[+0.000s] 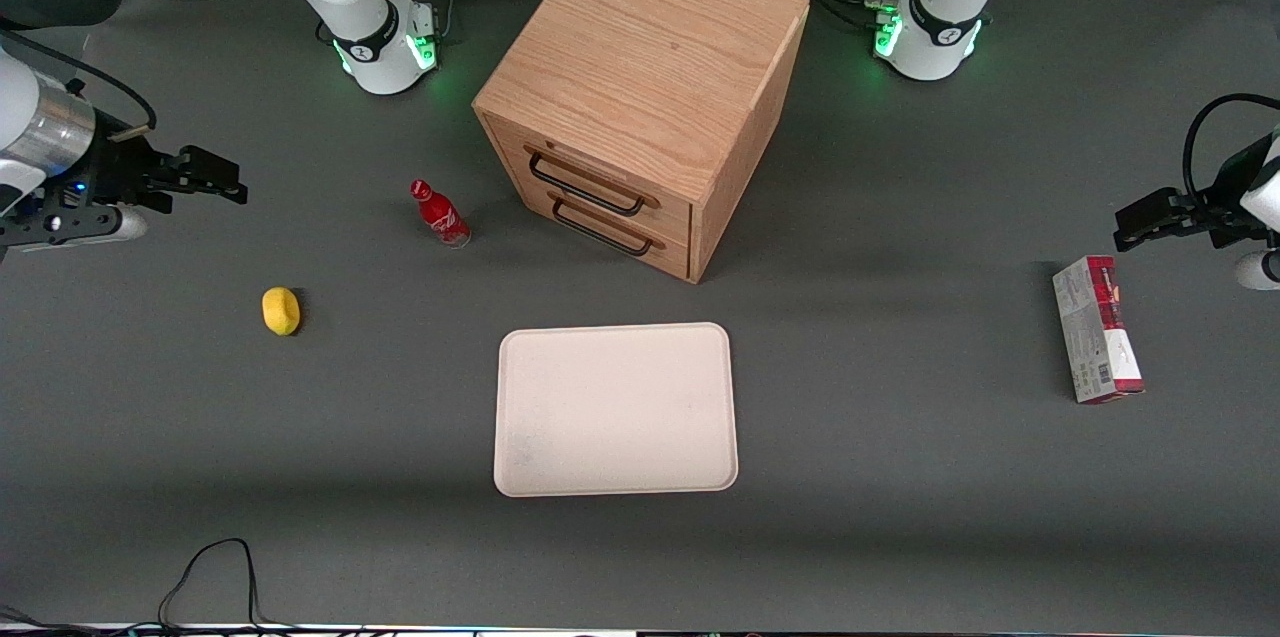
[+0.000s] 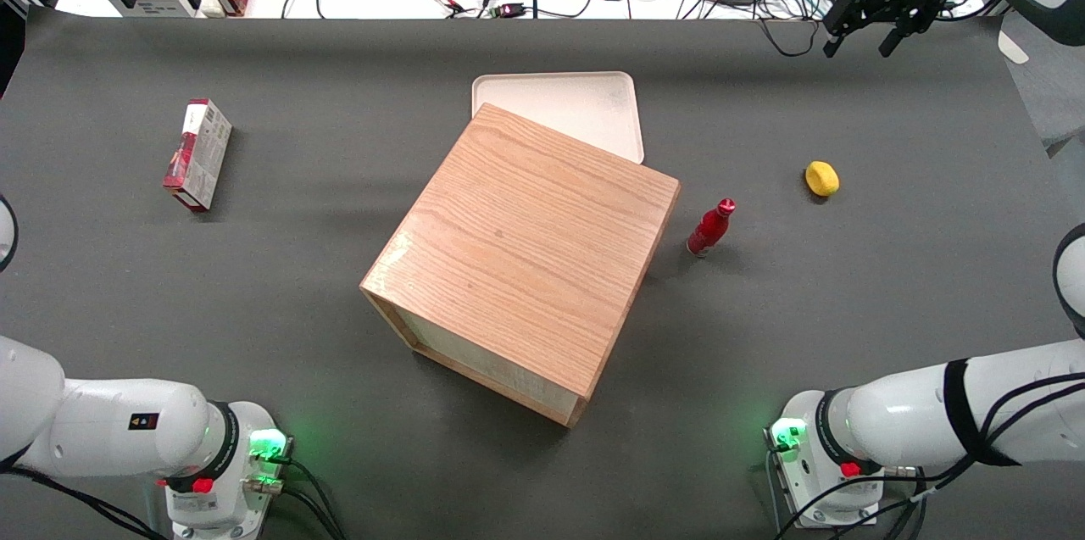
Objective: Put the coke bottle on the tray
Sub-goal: 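Move the right gripper toward the red Coca-Cola bottle beside the cabinet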
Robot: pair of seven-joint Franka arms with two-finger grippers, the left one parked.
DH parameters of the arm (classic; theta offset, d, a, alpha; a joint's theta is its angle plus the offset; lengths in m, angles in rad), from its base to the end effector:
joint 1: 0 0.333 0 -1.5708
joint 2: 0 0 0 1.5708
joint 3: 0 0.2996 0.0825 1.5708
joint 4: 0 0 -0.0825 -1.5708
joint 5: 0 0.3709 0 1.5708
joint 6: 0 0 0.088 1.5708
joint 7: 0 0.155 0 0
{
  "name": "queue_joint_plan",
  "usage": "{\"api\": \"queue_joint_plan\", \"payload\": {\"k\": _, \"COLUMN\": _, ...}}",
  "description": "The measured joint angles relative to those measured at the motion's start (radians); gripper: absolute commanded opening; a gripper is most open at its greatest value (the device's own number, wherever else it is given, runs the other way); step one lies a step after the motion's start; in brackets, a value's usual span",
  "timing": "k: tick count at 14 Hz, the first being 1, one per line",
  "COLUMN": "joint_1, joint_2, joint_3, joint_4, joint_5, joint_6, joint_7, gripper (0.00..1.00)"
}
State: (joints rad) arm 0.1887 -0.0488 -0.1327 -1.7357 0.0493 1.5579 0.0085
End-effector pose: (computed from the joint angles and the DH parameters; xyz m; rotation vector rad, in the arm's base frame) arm 0.5120 0.0353 0.5102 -3.0827 -0.0702 0.2025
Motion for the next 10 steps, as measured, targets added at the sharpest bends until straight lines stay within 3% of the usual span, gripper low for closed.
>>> {"api": "queue_joint_plan", "payload": {"k": 7, "joint_1": 0.251, "joint_2": 0.0, "joint_3": 0.01, "joint_4": 0.006, "joint_5": 0.002, "joint_6": -0.077, "joint_7": 0.288, "gripper": 1.0}}
{"api": "queue_joint_plan", "payload": {"k": 10, "joint_1": 0.27, "joint_2": -0.031, "joint_3": 0.007, "joint_4": -0.032, "joint_5": 0.002, "joint_6": -0.088, "joint_7": 0.302, "gripper": 1.0}}
